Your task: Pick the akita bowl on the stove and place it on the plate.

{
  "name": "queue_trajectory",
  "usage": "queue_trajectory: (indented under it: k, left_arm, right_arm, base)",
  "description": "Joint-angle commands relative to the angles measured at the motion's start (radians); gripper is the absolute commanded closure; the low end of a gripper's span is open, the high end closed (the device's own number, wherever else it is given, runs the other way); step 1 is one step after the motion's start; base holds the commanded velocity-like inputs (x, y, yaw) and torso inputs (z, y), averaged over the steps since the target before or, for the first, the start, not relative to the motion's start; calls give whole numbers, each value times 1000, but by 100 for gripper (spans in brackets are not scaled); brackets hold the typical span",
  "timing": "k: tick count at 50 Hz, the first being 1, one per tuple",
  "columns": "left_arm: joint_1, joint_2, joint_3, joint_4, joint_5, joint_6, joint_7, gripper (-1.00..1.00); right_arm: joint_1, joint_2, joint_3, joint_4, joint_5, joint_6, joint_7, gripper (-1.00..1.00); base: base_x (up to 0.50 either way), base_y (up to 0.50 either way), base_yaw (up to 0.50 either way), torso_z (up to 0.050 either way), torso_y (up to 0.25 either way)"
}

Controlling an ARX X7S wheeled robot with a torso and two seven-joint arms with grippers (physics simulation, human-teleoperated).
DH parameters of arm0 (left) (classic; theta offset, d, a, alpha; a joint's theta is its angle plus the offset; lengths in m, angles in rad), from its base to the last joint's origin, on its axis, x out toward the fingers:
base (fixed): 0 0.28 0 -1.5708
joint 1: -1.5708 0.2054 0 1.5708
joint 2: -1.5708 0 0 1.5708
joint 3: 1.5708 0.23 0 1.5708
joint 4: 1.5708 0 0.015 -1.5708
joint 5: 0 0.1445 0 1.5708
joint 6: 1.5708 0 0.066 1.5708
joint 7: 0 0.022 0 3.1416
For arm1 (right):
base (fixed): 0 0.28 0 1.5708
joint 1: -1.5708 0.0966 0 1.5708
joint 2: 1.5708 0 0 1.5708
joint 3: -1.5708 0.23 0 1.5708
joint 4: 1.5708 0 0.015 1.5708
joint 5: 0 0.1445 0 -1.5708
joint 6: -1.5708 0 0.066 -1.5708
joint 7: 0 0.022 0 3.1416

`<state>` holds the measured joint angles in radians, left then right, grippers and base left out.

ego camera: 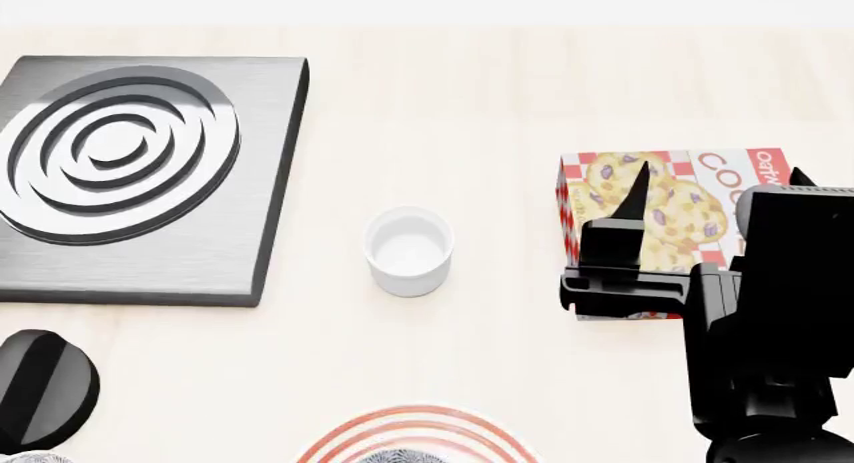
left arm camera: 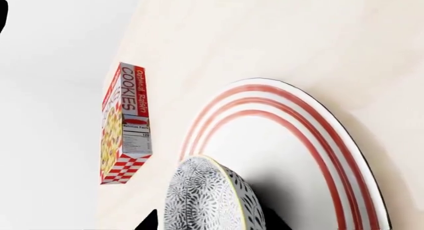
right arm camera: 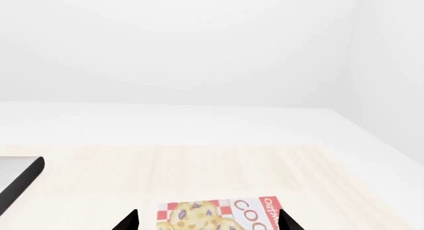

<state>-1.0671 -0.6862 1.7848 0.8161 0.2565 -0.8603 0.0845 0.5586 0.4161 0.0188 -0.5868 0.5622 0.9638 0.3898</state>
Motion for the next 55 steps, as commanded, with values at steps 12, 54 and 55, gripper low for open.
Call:
queue_trajectory:
  k: [12, 54, 55]
  left_arm:
    - [19, 8, -33, 16, 6, -10, -22, -100]
    - [102, 154, -368, 77, -155, -41, -132, -100]
    - [107, 158, -393, 82, -169, -44, -134, -100]
  right_arm:
    - [-3, 4, -4, 7, 2, -11, 2, -100]
    - [0, 12, -12, 6, 15, -10, 11, -100]
    - [-2, 12, -12, 9, 14, -14, 10, -100]
  base:
    - [0, 0, 0, 0, 0]
    - [0, 0, 0, 0, 0]
    - [0, 0, 0, 0, 0]
